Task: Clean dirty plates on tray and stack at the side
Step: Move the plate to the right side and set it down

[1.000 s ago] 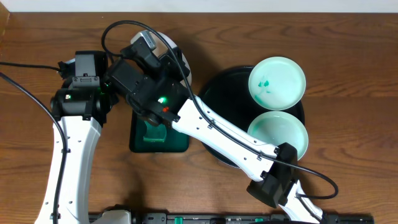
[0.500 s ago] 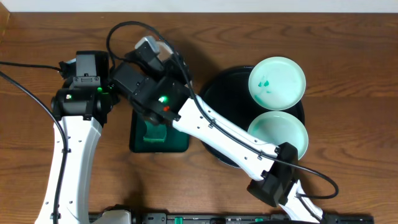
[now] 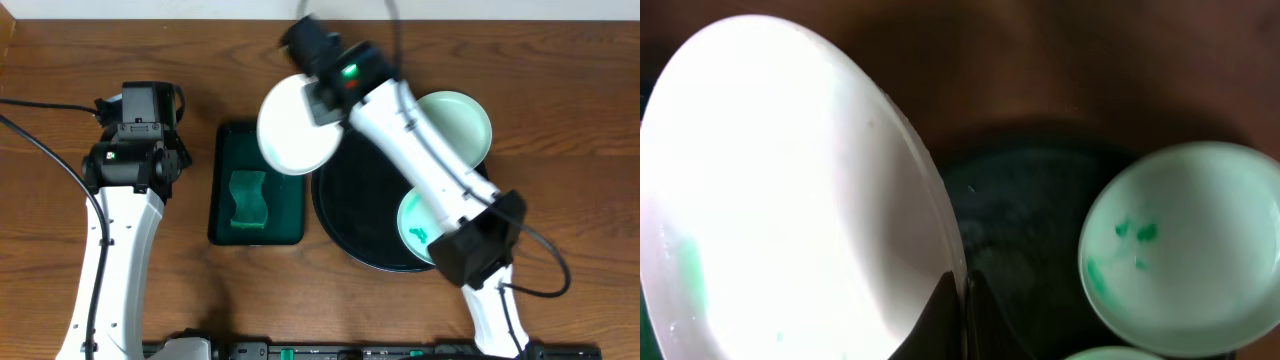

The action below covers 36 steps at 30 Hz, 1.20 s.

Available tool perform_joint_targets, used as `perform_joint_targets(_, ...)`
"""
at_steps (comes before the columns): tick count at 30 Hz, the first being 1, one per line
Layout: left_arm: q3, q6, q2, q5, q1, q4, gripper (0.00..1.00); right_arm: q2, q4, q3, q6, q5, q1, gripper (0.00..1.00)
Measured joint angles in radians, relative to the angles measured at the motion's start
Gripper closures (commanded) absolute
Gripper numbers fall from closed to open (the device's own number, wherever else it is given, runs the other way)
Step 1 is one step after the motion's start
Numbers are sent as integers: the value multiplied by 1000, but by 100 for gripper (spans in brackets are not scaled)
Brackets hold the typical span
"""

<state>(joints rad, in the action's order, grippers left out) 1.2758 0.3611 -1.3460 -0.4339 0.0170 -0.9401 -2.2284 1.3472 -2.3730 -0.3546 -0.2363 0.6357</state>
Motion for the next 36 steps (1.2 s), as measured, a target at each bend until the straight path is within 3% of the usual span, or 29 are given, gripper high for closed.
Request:
perform_joint_targets(7, 0, 0, 0, 0, 0, 0, 20, 0, 103, 0, 2, 274, -317, 99)
perform_joint_targets(16, 0, 0, 0, 0, 0, 0, 20, 0, 253, 0, 56, 423, -738, 99)
perform_joint_targets(28, 0, 0, 0, 0, 0, 0, 20, 0, 329, 0, 115, 388, -1139, 99)
perform_joint_targets(36, 0, 0, 0, 0, 0, 0, 20, 0, 294, 64, 76, 269, -1255, 99)
